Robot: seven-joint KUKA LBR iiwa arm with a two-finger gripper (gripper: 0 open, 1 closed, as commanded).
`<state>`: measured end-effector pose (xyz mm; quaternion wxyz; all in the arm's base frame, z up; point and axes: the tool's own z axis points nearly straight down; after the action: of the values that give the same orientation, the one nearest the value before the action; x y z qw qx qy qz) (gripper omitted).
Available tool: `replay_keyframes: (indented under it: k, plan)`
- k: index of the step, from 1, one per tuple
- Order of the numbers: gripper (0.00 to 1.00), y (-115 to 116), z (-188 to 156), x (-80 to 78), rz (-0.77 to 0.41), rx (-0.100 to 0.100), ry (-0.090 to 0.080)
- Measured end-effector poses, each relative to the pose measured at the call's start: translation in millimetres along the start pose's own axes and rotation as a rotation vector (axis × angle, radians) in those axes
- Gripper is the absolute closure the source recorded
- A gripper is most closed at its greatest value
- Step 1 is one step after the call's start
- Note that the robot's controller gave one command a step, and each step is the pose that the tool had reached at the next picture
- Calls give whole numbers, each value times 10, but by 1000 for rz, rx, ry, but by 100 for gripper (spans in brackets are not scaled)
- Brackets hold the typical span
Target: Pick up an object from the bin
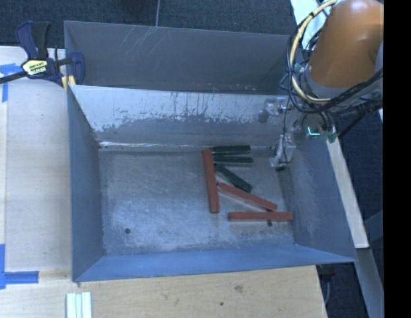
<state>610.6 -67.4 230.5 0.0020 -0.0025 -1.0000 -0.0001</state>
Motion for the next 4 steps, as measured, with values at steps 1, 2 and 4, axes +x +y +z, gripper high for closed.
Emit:
replay_keyframes:
  k: [1, 2, 4]
  plan:
    - [0, 3, -51, -15, -2, 1, -8]
    - [0, -42, 647, 354, 15, 1, -11]
    - [0, -245, 974, 874, 68, 1, -8]
